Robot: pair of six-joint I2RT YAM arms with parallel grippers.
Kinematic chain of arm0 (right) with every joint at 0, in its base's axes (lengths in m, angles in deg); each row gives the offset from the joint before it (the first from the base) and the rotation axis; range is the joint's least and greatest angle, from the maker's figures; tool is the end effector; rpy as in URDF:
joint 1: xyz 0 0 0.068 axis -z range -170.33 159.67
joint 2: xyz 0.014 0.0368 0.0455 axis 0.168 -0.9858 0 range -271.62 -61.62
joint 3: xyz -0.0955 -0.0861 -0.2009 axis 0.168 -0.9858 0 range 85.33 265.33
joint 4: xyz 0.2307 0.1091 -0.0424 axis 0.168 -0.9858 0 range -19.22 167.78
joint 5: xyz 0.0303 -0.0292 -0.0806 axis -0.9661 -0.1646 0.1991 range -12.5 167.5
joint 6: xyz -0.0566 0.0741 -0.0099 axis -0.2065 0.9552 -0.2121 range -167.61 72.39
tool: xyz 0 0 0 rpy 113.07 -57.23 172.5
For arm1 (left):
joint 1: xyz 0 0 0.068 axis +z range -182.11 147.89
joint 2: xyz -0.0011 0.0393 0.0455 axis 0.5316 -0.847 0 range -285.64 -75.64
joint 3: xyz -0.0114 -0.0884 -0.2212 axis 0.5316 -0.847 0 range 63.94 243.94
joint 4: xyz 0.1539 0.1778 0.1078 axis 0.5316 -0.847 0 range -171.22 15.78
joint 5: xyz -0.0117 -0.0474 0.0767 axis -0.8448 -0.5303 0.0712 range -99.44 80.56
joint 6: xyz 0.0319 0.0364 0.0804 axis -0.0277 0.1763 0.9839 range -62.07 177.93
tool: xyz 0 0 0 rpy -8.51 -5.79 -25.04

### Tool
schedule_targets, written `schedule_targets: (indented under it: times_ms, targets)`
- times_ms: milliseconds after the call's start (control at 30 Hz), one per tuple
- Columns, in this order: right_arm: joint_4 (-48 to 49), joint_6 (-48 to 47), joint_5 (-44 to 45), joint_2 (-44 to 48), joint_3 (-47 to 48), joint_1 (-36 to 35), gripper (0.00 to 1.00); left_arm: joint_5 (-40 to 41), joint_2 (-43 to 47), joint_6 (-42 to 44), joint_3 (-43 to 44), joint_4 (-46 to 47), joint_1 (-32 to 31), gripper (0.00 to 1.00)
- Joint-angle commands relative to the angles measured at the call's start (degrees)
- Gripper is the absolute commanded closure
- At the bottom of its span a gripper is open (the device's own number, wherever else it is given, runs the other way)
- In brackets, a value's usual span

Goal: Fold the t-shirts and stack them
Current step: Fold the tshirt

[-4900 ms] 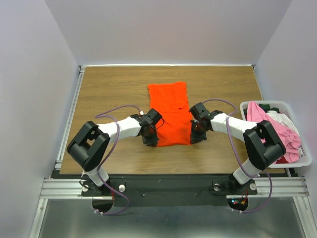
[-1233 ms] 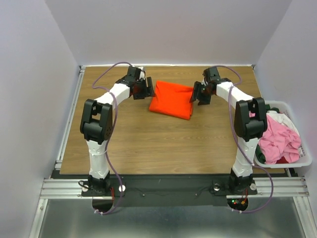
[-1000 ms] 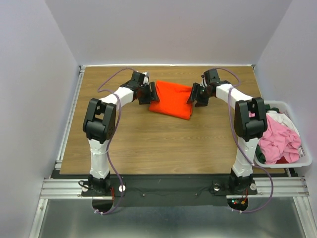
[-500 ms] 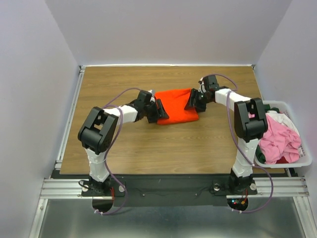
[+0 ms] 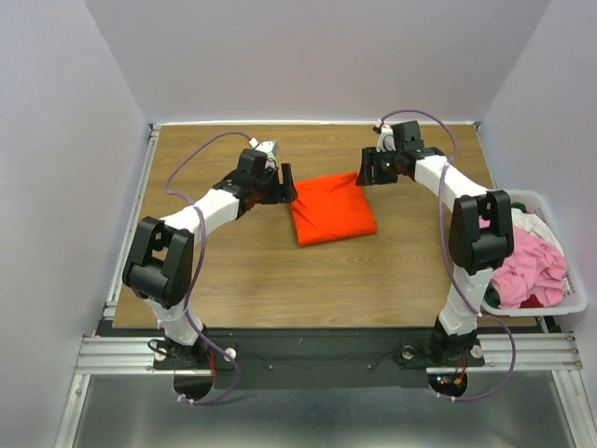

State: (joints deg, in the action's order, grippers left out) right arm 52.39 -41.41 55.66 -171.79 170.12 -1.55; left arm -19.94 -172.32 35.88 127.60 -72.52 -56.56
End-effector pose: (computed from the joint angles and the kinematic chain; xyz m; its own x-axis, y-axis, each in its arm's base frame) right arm 0.4251 0.1164 0.1602 -0.7998 -0.0565 -0.5976 -0.3269 0.8759 0.3547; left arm 0.3727 -0.1865 0.1769 -0.6445 -0.1123 -0.7563 0.3309 0.8507 -0.4084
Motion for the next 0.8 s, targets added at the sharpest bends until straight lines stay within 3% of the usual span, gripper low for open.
schedule_targets:
  times_ms: [0, 367, 767]
  targets:
    - [1.74, -13.47, -2.84, -3.11, 6.42, 0.59, 0.38, 0.76, -2.44, 15.08, 6.46, -1.25, 0.10, 0.17]
    - [1.74, -24.65, -9.70, -10.23, 12.59, 2.43, 0.43, -0.93, -12.03, 24.59, 16.76, -4.07, 0.28, 0.24]
    - [1.83, -24.57, -14.27, -16.92, 20.85, 2.43, 0.47, 1.19, -17.92, 24.85, 21.94, -6.17, 0.80, 0.47]
